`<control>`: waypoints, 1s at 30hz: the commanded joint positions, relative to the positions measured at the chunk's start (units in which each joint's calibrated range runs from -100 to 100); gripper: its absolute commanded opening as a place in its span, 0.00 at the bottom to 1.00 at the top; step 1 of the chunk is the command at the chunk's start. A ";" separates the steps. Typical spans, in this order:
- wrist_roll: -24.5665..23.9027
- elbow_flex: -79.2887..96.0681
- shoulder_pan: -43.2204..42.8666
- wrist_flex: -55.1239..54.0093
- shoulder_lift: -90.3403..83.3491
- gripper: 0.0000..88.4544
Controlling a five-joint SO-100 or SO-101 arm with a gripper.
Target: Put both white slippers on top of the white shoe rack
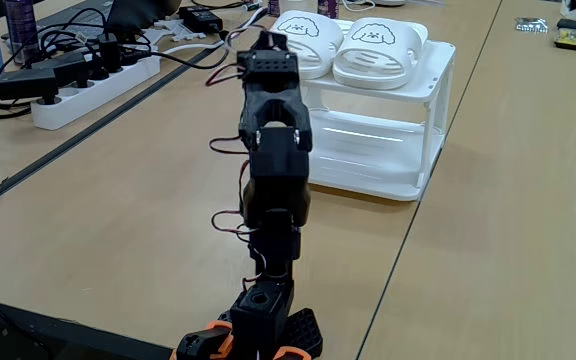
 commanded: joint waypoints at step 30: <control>0.42 -15.22 3.09 -0.12 14.60 0.01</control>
